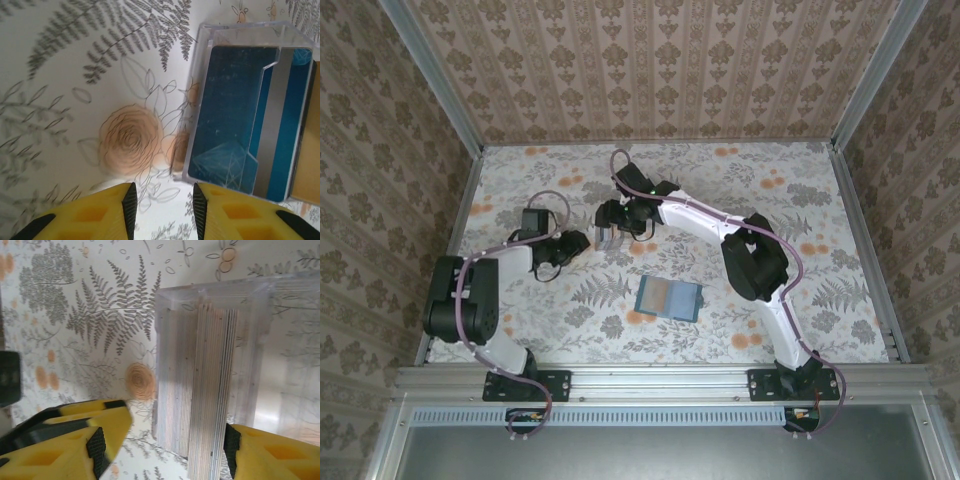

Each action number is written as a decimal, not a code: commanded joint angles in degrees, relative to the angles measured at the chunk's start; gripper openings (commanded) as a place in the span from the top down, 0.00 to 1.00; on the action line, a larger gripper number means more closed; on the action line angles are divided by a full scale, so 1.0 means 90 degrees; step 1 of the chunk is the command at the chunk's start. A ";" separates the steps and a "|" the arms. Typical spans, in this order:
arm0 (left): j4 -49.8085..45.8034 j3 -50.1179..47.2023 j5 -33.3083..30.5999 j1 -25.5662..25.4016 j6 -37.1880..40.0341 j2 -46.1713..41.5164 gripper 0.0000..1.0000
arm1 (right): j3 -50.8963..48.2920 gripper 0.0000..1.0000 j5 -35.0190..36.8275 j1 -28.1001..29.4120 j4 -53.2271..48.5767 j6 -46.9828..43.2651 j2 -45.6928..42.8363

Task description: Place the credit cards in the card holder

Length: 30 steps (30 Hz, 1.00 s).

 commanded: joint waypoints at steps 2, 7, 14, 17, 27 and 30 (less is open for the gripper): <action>0.0170 0.0348 -0.0125 -0.0176 0.0093 0.0288 0.63 | -0.0158 0.42 -0.0691 -0.0104 0.0572 0.0318 0.0074; 0.0157 0.0411 -0.0115 -0.0259 0.0069 0.0323 0.64 | -0.0390 0.56 -0.0830 -0.0144 0.0872 0.0378 -0.0086; 0.0107 0.0369 -0.0142 -0.0280 0.0113 0.0307 0.64 | -0.0684 0.68 -0.0591 -0.0183 0.0968 0.0252 -0.0357; 0.0094 0.0370 -0.0099 -0.0280 0.0129 0.0397 0.65 | -0.0848 0.70 -0.0528 -0.0187 0.1095 0.0214 -0.0460; 0.0149 0.0237 -0.0100 -0.0339 0.0109 0.0349 0.66 | -0.1316 0.72 -0.1256 -0.0256 0.2243 0.0395 -0.0604; 0.0118 0.0243 -0.0096 -0.0339 0.0148 0.0376 0.67 | -0.1456 0.72 -0.1362 -0.0270 0.2562 0.0397 -0.0658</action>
